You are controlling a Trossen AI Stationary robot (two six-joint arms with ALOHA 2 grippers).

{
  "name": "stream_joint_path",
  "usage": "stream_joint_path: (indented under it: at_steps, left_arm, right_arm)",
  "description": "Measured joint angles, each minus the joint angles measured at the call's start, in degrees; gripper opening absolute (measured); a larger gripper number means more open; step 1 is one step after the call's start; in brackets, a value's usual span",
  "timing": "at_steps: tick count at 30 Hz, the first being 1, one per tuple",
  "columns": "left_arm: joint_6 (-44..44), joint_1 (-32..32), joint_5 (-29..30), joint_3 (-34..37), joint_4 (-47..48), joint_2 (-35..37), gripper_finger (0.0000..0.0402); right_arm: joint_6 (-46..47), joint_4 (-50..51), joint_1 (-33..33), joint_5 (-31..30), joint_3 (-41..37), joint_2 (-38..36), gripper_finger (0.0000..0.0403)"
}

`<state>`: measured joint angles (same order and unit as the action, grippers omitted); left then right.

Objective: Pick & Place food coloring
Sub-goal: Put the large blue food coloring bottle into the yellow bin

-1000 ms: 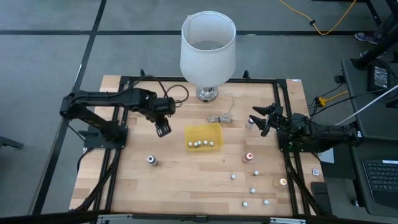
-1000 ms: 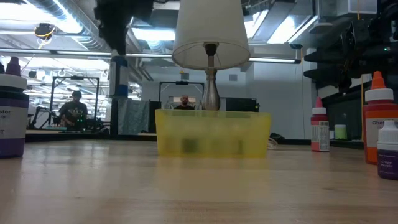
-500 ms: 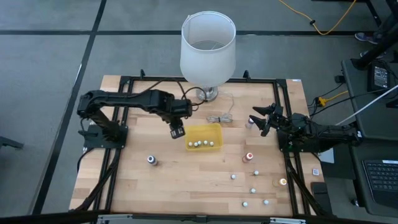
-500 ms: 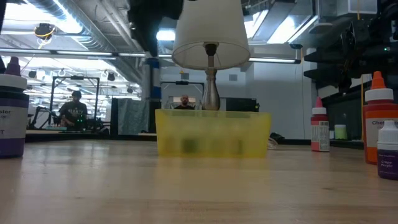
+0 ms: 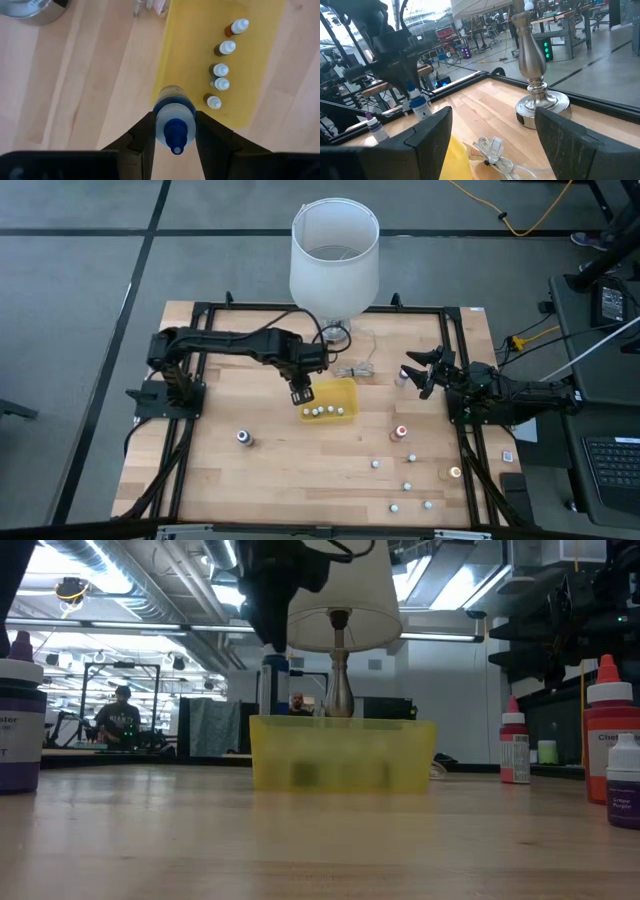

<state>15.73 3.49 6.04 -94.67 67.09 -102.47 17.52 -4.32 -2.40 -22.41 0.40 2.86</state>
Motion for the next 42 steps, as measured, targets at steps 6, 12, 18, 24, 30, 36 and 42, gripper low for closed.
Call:
stream_joint_path:
  at_steps: [6,12,18,24,30,36,42]
  left_arm:
    - [-0.29,0.00,0.02,0.00,-3.48,-1.09,0.0110]
    - [-0.50,0.00,-1.09,-0.07,-7.92,-1.47,0.0110]
    - [-0.51,0.00,-1.27,0.00,-6.96,-3.16,0.0110]
    - [-1.50,0.04,-1.04,0.59,-7.40,-4.06,0.0110]
    - [-2.05,0.02,-0.77,0.70,-9.28,-5.64,0.0110]
    - [-3.09,0.02,-0.66,0.74,-9.40,-8.24,0.0110]
    - [-4.57,0.04,0.43,0.78,-10.04,-9.64,0.0110]
  right_arm:
    - [0.00,0.01,-0.01,-0.02,-0.02,-0.01,0.0283]
    - [0.00,0.00,-0.01,0.00,-0.02,-0.01,0.0283]
    - [0.00,0.00,-0.01,0.00,-0.02,-0.01,0.0283]
    - [0.00,0.00,0.00,0.00,-0.01,0.01,0.0283]
    - [0.00,0.00,-0.01,0.00,-0.02,0.01,0.0283]
    - [0.00,0.00,-0.01,0.00,0.00,-0.01,0.0283]
    - [0.00,0.00,0.00,0.00,-0.01,0.01,0.0283]
